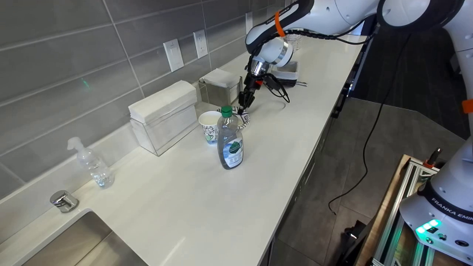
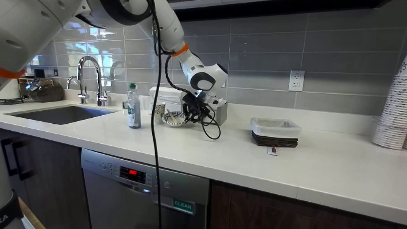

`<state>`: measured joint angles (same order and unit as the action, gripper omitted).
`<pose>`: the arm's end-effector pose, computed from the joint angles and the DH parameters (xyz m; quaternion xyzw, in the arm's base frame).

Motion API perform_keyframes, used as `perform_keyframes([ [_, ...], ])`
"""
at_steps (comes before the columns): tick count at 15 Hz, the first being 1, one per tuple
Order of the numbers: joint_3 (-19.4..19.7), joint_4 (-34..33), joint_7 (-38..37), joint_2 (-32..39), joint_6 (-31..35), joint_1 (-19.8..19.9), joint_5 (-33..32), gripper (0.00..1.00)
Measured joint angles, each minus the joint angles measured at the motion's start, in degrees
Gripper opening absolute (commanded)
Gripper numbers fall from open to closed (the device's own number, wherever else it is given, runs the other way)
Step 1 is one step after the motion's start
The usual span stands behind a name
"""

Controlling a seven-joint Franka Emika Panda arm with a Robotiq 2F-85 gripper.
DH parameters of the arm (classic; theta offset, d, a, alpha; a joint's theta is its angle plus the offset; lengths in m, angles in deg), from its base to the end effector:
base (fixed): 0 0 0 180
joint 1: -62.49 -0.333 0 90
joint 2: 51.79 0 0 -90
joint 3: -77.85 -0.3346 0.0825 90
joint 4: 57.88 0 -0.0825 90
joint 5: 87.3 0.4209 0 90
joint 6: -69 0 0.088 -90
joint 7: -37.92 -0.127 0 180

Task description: Move the plate to the right

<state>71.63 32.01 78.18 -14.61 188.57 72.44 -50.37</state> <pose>0.7338 -0.0174 0.2401 -0.9453 -0.1205 -0.0525 0.2985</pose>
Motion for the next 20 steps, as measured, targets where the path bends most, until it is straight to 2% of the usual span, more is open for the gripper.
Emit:
perform_keyframes([
  [8,2.5,2.8,-7.8,-5.5,-3.4,3.7,-0.1,0.01],
  [16,6.5,15.3,-15.7,-16.1,-5.5,4.8,0.0,0.01],
  [20,10.5,22.8,-20.3,-21.7,-1.6,4.9,0.0,0.01],
])
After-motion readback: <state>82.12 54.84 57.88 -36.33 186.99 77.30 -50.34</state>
